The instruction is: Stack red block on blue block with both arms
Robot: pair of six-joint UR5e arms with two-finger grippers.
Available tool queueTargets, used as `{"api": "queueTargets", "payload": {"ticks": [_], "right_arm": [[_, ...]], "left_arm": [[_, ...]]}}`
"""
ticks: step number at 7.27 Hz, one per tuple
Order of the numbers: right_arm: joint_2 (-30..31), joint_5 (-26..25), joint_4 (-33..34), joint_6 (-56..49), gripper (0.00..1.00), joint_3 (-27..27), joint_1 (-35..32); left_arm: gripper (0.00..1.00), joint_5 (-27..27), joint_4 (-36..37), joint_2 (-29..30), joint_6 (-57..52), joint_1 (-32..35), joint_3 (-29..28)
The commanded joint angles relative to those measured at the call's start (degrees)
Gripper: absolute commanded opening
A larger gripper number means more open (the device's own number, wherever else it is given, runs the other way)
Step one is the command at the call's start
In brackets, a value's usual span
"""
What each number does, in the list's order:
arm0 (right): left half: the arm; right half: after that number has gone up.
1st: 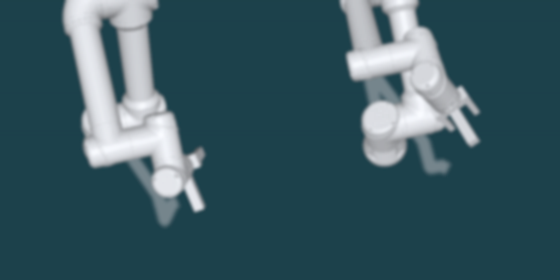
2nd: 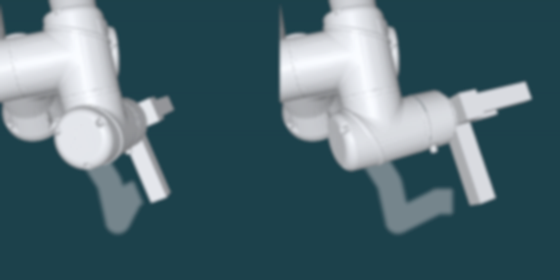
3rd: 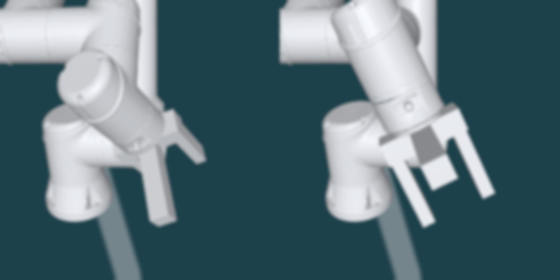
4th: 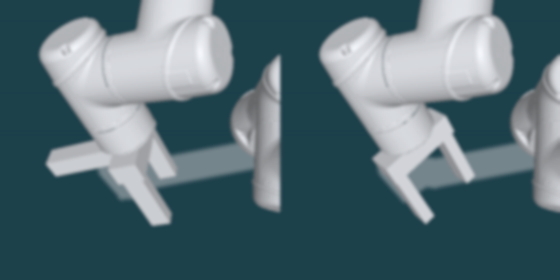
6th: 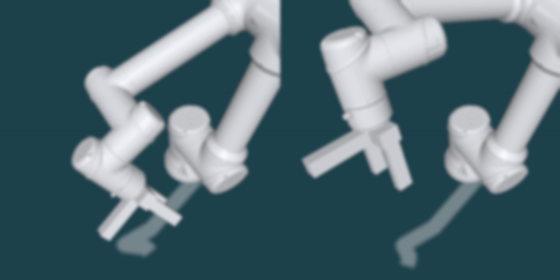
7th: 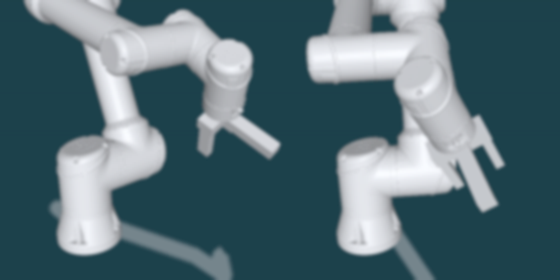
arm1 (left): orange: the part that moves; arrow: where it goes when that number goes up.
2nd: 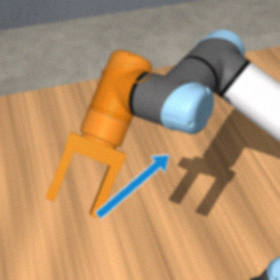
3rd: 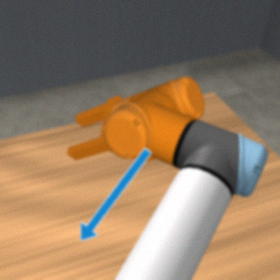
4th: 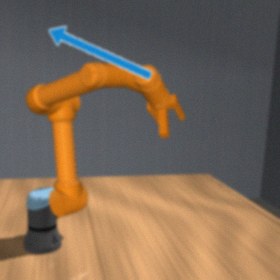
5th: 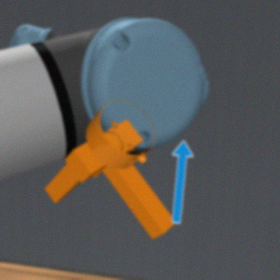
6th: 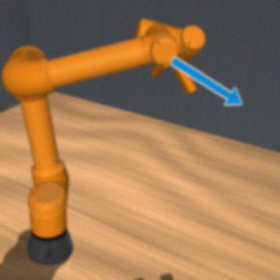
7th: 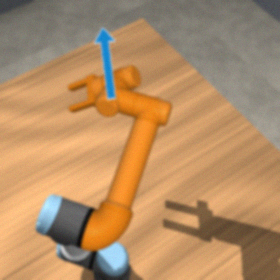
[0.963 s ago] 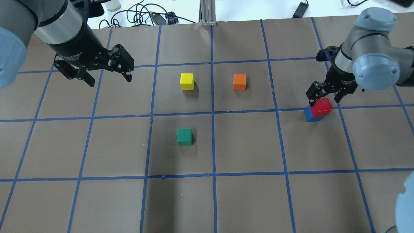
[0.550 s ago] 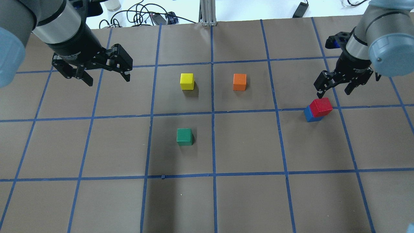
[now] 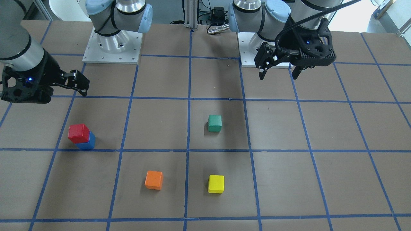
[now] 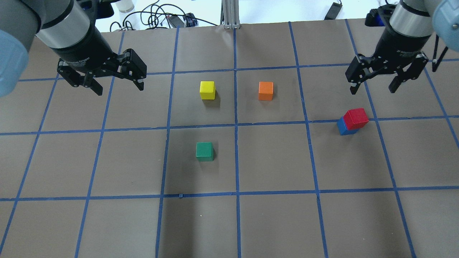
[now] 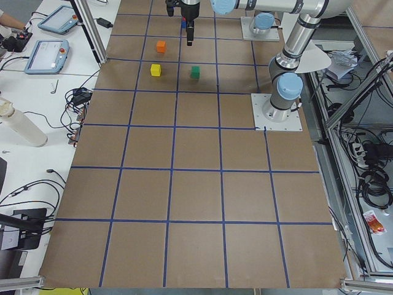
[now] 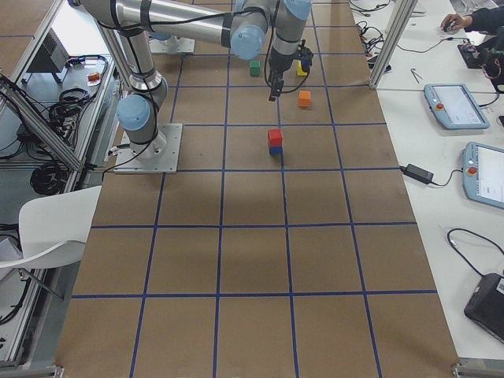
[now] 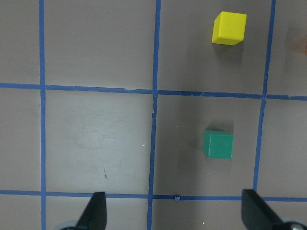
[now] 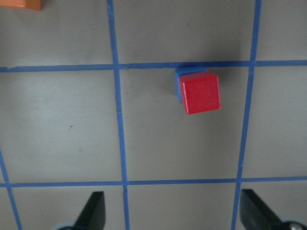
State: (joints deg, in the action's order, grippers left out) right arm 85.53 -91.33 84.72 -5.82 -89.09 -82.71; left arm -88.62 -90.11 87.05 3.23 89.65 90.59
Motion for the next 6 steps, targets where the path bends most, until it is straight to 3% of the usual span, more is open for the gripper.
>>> {"api": "queueTargets", "payload": {"ticks": [1, 6], "right_arm": [[-0.45, 0.02, -1.05, 8.96, 1.0, 1.99, -7.53], [-0.1, -0.16, -1.14, 8.46, 1.0, 1.47, -9.57]], "left_arm": [[1.0, -2.07, -0.07, 0.14, -0.15, -0.17, -0.06], [1.0, -2.0, 0.02, 0.14, -0.86, -0.18, 0.03]]}}
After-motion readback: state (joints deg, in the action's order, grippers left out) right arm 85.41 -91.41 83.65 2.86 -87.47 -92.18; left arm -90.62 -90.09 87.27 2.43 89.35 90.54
